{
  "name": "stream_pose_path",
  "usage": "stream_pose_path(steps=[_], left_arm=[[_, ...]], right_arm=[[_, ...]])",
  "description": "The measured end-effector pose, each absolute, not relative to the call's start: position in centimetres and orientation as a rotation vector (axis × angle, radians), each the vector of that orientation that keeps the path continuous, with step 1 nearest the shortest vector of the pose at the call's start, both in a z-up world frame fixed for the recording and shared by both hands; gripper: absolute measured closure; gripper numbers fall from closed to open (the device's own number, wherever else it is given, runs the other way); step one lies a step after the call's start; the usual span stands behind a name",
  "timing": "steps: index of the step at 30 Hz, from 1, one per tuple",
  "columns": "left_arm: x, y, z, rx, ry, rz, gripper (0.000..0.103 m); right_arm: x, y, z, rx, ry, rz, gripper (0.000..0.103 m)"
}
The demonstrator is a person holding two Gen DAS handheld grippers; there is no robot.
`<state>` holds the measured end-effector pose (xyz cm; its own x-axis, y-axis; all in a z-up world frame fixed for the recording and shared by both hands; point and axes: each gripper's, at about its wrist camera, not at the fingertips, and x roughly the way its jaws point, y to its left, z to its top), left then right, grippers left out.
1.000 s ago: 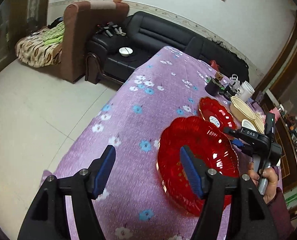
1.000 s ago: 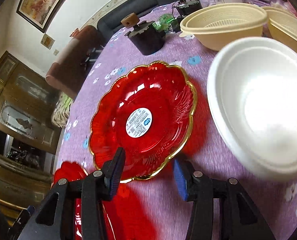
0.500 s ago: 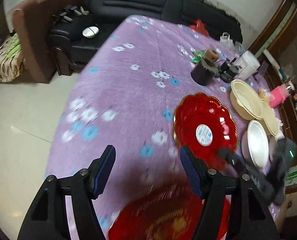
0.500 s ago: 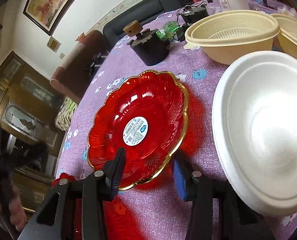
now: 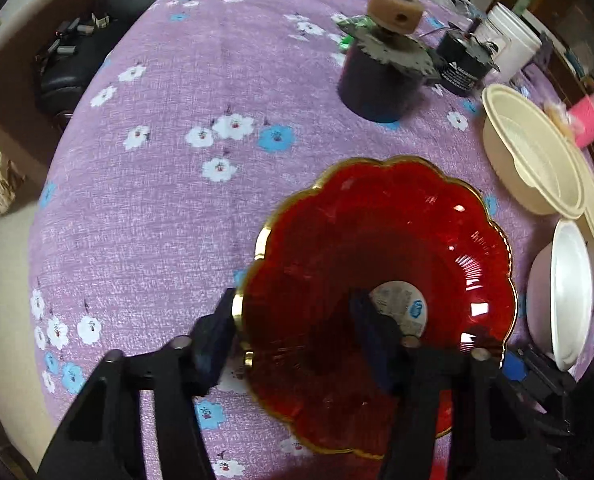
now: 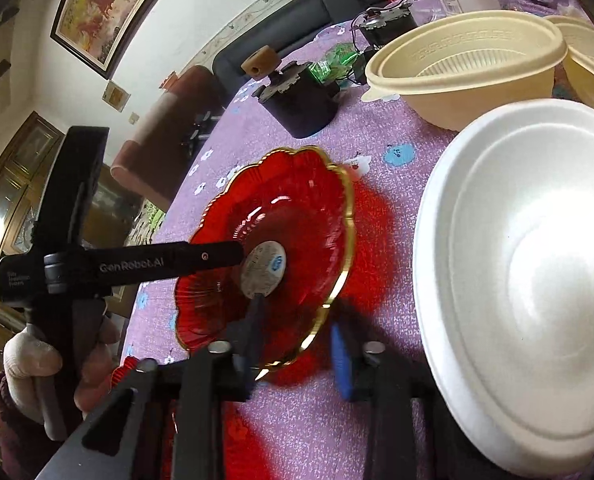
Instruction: Organize plates and bowls
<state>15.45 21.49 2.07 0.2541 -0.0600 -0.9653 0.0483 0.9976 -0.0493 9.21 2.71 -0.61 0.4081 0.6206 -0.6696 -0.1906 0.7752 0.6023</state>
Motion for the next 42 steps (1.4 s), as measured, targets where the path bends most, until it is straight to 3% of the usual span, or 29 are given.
stream_pose_path(steps=[5,20,32,37,42], left_arm=[[14.6,22.9,4.1,-0.05,1.263,-0.033,0.07],[3.3,24.1,12.7,0.028,1.077,0.122,0.07],[-7.2,26.2,7.2,-0.102,1.173,0.189,0.07],[-8.7,25.9,5.9,-0.114,1.187,0.191,0.06],[-10.6,25.3,7.5,-0.082,1.115,0.174,0.045]], right_arm=[[9.1,2.7,-0.3,0.479,1.03,0.542,0.081],[3.1,5.4,6.0,0.376,0.902,0.71,0.082],[-5.0,8.1,3.8,0.156,1.01,0.754,0.082],[-5.9,9.1,3.6,0.092,1.017,0.719,0.081],[-6.6,9.5,4.0,0.059,1.012,0.703,0.061]])
